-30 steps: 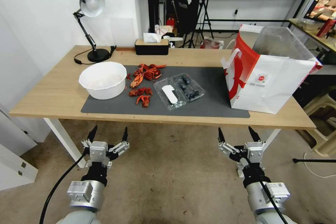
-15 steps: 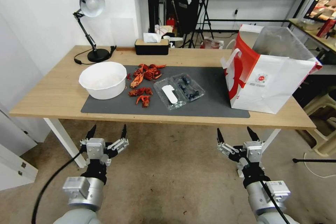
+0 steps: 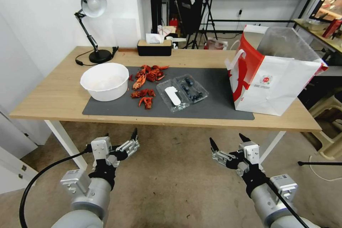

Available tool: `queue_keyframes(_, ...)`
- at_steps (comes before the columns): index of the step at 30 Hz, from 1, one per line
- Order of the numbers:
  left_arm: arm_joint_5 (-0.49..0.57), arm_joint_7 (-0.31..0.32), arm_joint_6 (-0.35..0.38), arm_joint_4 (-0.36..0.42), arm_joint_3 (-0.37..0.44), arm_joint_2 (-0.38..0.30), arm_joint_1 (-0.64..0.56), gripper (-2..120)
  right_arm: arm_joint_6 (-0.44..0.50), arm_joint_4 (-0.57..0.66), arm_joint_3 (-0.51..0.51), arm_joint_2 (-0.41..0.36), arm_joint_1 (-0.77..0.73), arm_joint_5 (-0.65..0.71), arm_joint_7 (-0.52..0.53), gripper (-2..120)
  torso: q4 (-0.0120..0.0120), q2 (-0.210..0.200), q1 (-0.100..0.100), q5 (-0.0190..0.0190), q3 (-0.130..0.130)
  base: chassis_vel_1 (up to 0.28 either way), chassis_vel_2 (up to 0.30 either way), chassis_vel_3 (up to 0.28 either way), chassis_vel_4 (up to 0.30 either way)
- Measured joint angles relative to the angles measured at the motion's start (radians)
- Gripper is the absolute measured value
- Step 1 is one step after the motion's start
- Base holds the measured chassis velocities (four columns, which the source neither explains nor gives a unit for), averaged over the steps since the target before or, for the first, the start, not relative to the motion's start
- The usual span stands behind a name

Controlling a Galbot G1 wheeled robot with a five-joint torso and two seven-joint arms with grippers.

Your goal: Close the takeout container lid, then place the container into the takeout bag.

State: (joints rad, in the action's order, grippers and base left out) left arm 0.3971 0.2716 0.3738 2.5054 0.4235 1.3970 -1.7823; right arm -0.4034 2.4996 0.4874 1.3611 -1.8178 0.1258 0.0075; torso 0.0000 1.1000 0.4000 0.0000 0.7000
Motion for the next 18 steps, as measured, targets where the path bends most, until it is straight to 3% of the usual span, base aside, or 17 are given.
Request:
queue_keyframes(13, -0.011, -0.015, -0.010, -0.002, 0.003, 0.005, 0.004, 100, 0.013, -0.006, 0.005, -0.008, 0.015, 0.008, 0.004, 100, -0.0001, 0.000, 0.000, 0.0000, 0.000, 0.000, 0.000, 0.000, 0.000)
queue_keyframes(18, -0.015, -0.034, -0.016, -0.014, 0.024, 0.006, 0.012, 100, 0.000, -0.033, 0.009, -0.046, 0.055, 0.060, 0.000, 100, -0.0001, 0.000, 0.000, -0.0001, 0.000, 0.000, 0.000, 0.000, 0.000)
